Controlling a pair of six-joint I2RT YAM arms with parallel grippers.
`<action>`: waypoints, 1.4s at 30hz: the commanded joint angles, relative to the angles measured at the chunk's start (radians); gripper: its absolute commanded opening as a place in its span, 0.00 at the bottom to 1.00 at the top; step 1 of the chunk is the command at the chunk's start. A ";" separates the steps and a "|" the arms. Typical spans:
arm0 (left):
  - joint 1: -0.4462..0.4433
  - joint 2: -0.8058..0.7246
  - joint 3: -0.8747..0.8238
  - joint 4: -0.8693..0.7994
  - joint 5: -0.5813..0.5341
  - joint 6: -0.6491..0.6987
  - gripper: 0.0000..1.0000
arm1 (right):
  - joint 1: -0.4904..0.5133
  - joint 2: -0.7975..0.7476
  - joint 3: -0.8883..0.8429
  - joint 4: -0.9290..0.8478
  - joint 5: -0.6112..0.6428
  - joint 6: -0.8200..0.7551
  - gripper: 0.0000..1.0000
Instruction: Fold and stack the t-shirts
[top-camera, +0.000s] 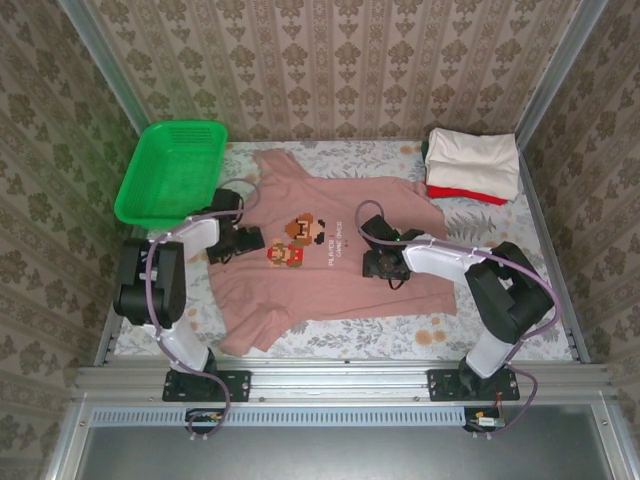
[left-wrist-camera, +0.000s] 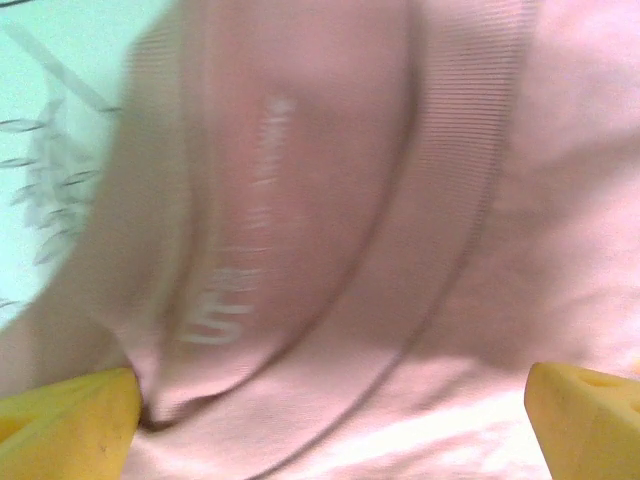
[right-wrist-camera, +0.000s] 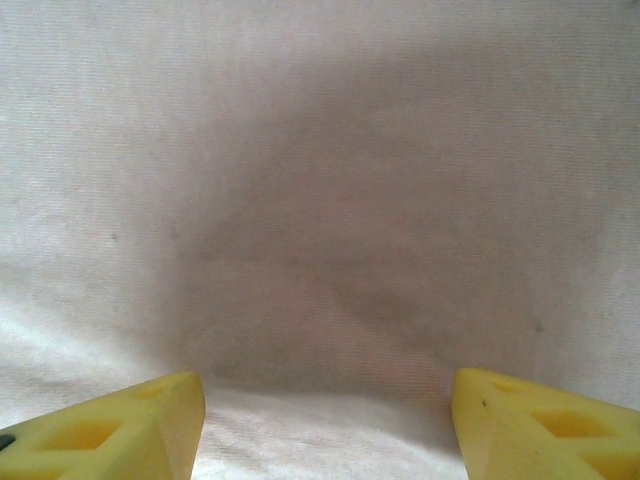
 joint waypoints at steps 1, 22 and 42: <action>0.066 -0.035 -0.077 -0.014 -0.014 -0.044 0.99 | 0.007 -0.063 -0.008 -0.025 0.016 0.006 0.70; 0.006 -0.355 -0.086 -0.121 -0.107 -0.049 1.00 | 0.021 -0.283 -0.136 -0.152 0.104 0.052 0.71; -1.085 -0.647 -0.249 -0.666 -0.295 -0.865 0.46 | -0.129 -0.591 -0.384 -0.312 0.068 0.158 0.59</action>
